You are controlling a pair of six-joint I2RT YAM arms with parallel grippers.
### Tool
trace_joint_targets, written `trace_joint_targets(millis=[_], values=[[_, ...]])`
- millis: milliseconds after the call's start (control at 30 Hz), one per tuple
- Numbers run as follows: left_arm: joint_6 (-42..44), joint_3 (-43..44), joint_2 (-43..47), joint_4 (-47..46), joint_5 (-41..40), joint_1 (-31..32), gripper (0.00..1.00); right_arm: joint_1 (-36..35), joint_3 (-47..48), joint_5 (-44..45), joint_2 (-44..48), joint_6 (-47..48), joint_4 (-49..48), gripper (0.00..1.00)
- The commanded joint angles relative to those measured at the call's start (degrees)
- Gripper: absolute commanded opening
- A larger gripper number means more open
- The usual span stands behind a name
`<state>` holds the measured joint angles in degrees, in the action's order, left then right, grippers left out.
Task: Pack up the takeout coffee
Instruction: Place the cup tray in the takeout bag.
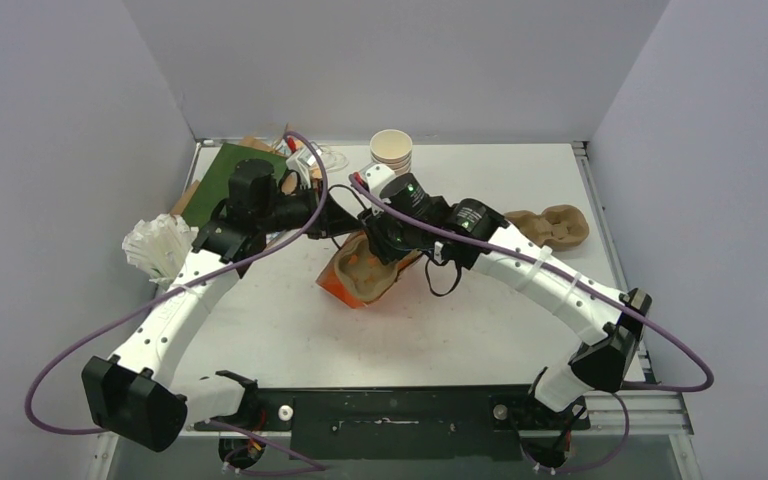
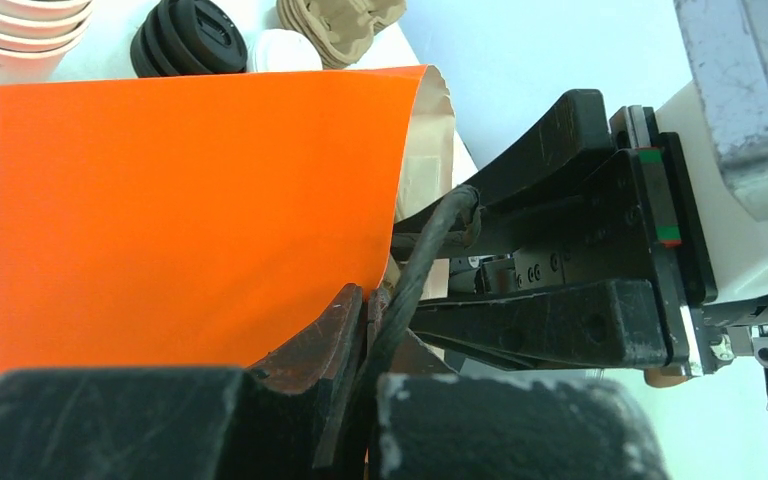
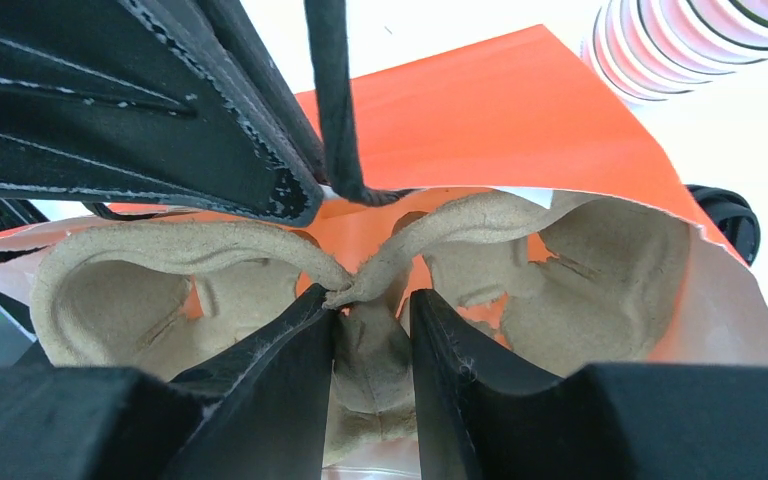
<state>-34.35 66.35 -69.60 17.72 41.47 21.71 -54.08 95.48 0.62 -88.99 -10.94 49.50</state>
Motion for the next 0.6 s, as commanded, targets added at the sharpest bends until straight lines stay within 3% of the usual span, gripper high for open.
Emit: trace_joint_targets(millis=[0,300,567], values=[[2.4,2.3,-0.1,1.2,0.4,0.3,0.00,0.9,-1.6,-2.1,-0.4,1.6,-4.9,0.25],[10.9,6.7,-1.3,10.5,-2.9,0.3,0.00,6.9,-1.1,-14.2,1.8,1.4,-6.4,0.24],[12.3,8.0,-2.4,11.9,-2.3,0.3,0.00,8.7,-3.7,-13.1,1.8,1.5,-10.1,0.22]])
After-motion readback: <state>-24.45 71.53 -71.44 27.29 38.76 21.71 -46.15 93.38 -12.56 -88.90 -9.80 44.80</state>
